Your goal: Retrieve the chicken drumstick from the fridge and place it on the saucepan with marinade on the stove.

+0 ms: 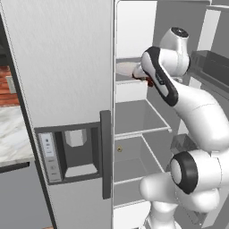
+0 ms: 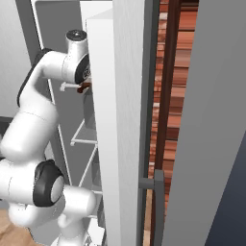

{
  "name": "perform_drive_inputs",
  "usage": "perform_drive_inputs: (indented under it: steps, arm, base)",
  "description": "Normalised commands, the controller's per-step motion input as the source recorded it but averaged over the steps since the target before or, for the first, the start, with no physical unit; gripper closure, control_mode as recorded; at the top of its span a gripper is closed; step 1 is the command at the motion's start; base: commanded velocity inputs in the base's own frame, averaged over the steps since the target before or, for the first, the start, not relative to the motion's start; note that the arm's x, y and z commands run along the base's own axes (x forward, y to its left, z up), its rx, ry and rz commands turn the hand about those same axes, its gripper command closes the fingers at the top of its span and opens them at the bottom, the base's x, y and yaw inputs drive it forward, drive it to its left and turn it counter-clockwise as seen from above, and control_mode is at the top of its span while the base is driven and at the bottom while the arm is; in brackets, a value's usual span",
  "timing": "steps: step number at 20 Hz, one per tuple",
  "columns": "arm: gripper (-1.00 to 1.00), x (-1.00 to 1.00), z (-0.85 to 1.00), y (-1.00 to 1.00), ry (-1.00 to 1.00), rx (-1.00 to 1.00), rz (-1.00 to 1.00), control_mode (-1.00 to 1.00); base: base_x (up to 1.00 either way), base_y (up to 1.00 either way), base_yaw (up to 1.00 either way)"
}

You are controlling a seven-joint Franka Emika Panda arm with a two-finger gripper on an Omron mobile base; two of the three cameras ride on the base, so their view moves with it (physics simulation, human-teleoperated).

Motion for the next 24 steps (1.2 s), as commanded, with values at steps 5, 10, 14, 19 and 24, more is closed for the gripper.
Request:
perform_drive_inputs:
  steps: [5, 10, 14, 19, 24]
  arm:
    - [1.00, -0.83, 0.03, 0.03, 0.00, -0.01, 0.00, -1.00]
    - [1.00, -0.84, 0.01, 0.08, 0.00, 0.00, 0.00, -1.00]
    - [1.00, -0.79, 0.00, 0.10, 0.00, -0.01, -0.02, -1.00]
    - [1.00, -0.60, 0.00, 0.13, 0.02, -0.03, -0.02, -1.00]
    - [1.00, -0.58, 0.00, 0.11, 0.00, -0.05, 0.00, -1.00]
  base:
    - [0.00, 0.00, 0.00]
    - [0.00, 0.00, 0.00]
    - [0.00, 0.00, 0.00]
    - [0.00, 0.00, 0.00]
    - [0.00, 0.00, 0.00]
